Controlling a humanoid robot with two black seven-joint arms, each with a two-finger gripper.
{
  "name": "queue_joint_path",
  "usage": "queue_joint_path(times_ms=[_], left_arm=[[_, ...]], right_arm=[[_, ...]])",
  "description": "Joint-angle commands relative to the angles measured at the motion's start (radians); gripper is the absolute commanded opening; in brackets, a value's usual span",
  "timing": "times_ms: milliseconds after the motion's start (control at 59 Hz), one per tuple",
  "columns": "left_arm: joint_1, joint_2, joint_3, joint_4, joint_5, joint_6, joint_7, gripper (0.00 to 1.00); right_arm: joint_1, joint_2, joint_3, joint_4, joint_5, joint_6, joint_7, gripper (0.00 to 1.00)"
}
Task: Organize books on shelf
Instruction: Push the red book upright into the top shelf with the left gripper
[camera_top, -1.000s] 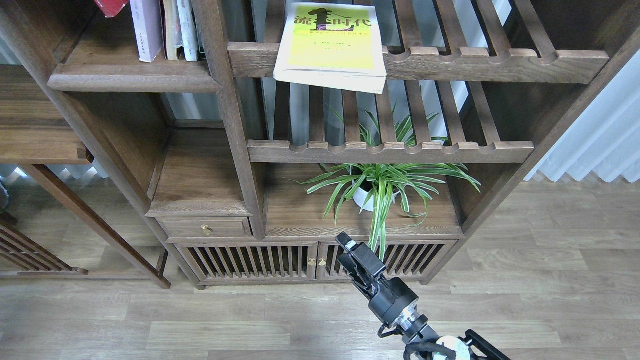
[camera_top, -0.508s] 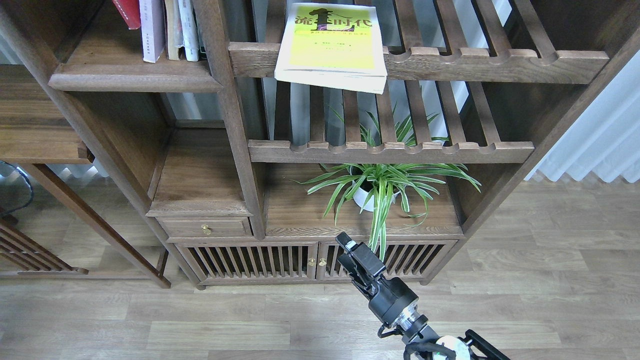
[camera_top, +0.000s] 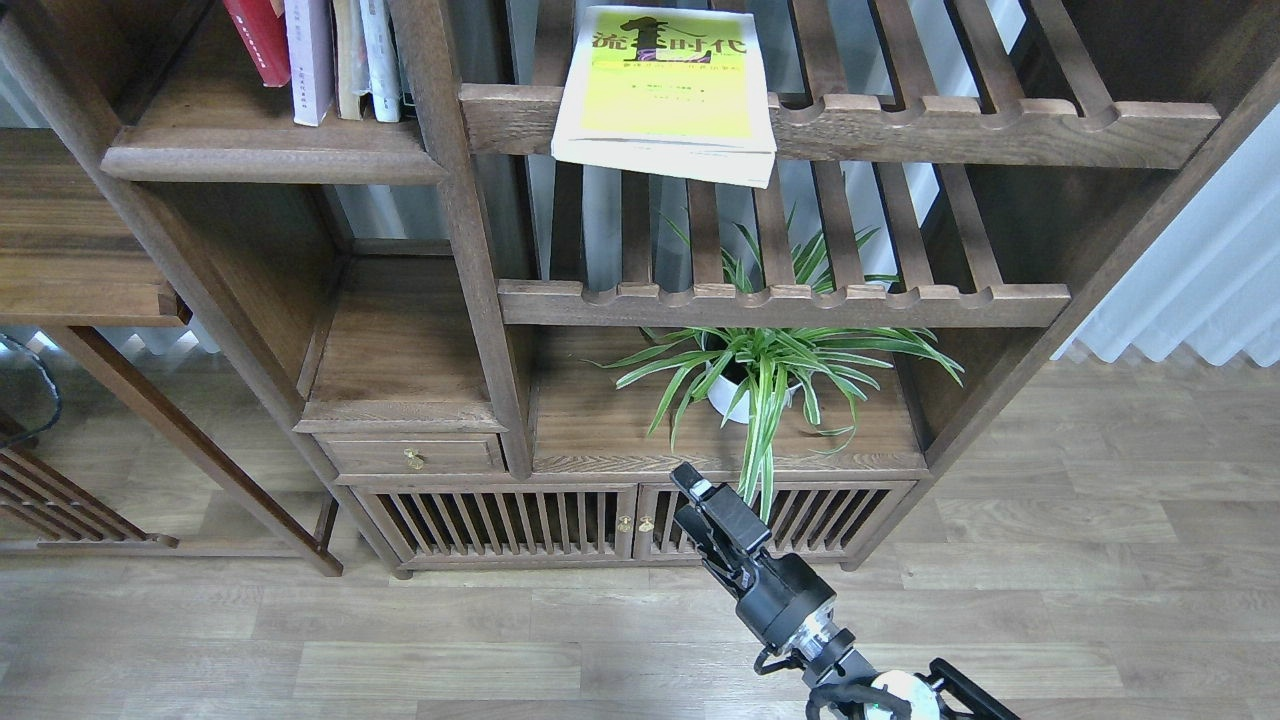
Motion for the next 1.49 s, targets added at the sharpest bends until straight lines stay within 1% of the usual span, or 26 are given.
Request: queue_joint_path(times_ms=[0,475,627,678,729,746,763,797,1000,1153,1271,1475], left_arm=[[0.009,0.017,-0.009,0.0,0.019,0.0,0.0,0.0],[0.009,0.006,-0.027,-0.001,0.049,0.0,0.0,0.0],[0.008,-0.016,-0.053,0.074,0.049,0.0,0.0,0.0],[0.005,-0.028,-0.068,0.121,0.049,0.0,-0.002,0.0],[0.006,-0.034,-0.078,0.134,0.049,0.0,-0.031,0.0],[0.006,-0.034,-0.075,0.134,0.049,0.0,-0.035,0.0],[0.006,-0.037,-0.073,0.134,0.049,0.0,-0.05,0.0],[0.008,-0.042,-0.081,0.135,0.049,0.0,-0.067,0.0],[-0.005,-0.063,-0.061,0.137,0.049,0.0,-0.159,0.0],[-0.006,-0.066,-0.055,0.135,0.07,0.0,-0.196,0.0],[-0.003,-0.059,-0.05,0.132,0.104,0.0,-0.234,0.0],[0.005,-0.054,0.021,0.122,0.115,0.0,-0.283,0.0]], right_arm=[[-0.002,0.0,0.0,0.001,0.0,0.0,0.0,0.99],[-0.002,0.0,-0.002,0.015,0.0,0.0,0.0,0.99],[-0.005,0.0,-0.005,0.021,0.002,0.0,0.0,0.99],[-0.009,0.0,-0.006,0.03,0.002,0.0,0.001,0.99],[-0.009,0.0,-0.005,0.03,0.002,0.0,0.002,0.99],[-0.009,0.0,-0.005,0.03,0.002,0.0,0.002,0.99],[-0.009,0.0,-0.005,0.03,0.002,0.0,0.002,0.99],[-0.009,0.0,-0.006,0.03,0.002,0.0,0.002,0.99],[-0.009,0.0,-0.011,0.032,0.002,0.0,0.008,0.99],[-0.011,0.0,-0.011,0.035,0.002,0.0,0.008,0.99],[-0.012,0.0,-0.011,0.042,0.002,0.0,0.008,0.99],[-0.021,0.0,-0.008,0.048,0.002,0.0,0.008,0.99]])
